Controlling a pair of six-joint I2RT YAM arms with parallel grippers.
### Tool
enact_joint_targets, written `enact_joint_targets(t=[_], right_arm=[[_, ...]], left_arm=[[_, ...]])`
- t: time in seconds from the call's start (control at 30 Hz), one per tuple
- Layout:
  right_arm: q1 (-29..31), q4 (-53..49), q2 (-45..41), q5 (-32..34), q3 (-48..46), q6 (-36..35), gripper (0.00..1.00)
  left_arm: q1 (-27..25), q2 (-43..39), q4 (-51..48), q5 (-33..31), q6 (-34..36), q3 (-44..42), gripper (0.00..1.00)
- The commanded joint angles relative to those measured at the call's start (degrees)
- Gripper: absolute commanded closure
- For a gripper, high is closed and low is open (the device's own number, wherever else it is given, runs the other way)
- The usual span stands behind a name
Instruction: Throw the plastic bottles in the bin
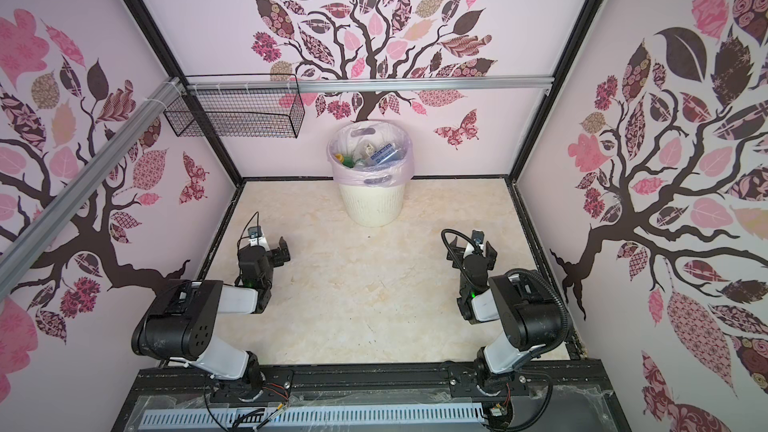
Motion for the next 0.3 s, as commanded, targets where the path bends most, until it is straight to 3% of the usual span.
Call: enact_joint_targets(t=[0.0,0.1,0.27], right_arm=[[-0.7,-1.4,-0.5,-1.2,1.6,1.3,0.01],[-2.9,-6.1,-1.1,-5.6,3.3,2.4,0.01],[-3.0,-4.8,-1.3,-5.7,2.5,2.2,0.01]], left_arm=[[0.2,-0.3,1.4,-0.3,0.3,0.3,0.03],[0.2,-0.2,1.4,-0.3,0.3,0.2,0.03],[0.5,-0.2,1.0,0.4,0.1,0.5,0.03]])
